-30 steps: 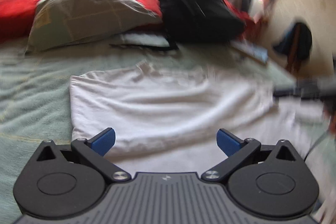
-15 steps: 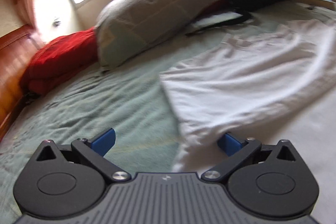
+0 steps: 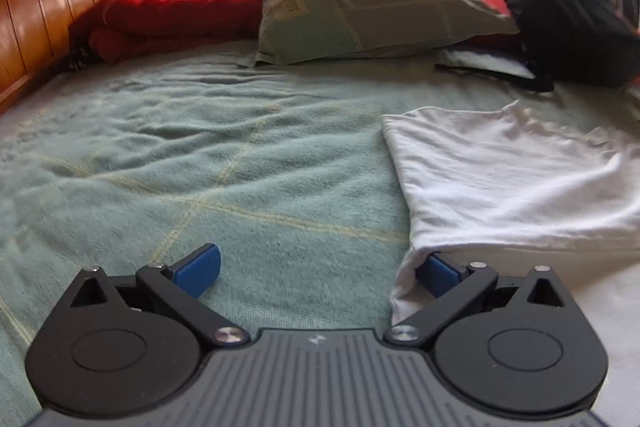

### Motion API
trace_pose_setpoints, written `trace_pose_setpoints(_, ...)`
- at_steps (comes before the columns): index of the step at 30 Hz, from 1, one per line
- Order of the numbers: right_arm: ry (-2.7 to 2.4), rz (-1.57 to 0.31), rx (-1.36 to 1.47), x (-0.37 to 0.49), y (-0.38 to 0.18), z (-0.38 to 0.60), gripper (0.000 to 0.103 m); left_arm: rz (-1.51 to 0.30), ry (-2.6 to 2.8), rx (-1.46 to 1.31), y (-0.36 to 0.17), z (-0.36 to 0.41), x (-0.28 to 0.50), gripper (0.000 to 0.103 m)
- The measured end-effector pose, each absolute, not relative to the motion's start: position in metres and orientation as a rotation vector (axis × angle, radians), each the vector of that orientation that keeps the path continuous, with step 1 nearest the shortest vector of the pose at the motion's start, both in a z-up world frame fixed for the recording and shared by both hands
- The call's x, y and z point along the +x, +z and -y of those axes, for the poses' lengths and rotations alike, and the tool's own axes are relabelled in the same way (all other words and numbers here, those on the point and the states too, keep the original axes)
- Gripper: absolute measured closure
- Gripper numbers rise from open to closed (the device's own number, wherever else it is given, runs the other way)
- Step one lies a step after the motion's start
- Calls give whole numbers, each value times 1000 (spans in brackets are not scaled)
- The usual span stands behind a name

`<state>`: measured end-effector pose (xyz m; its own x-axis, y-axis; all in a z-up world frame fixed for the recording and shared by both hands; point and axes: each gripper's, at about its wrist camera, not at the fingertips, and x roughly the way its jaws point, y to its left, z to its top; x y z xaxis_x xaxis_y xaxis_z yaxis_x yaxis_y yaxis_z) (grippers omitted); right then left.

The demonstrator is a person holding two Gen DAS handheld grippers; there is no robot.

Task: Fold clothes

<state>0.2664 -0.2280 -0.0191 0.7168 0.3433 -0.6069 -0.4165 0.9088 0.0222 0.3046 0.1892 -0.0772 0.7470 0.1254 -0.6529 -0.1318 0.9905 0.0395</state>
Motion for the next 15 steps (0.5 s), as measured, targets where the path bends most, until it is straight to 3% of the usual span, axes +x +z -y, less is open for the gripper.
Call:
trace_pose_setpoints(3,417,-677,-127,269,-26,232,48,-716,101,-15,-68,-195,289,2)
trace_pose_setpoints(6,426,-690,-209,269,-34,224,60,-671,26,-59,-46,-197,274,2)
trace_pose_setpoints(14,445,-595,-682,272,-72,185,64,-647,-214,-81,-26,-143,302,1)
trace_pose_setpoints(15,446,-588,-719,274,-76,182,71,-652,-226,-78,-29,-137,305,1)
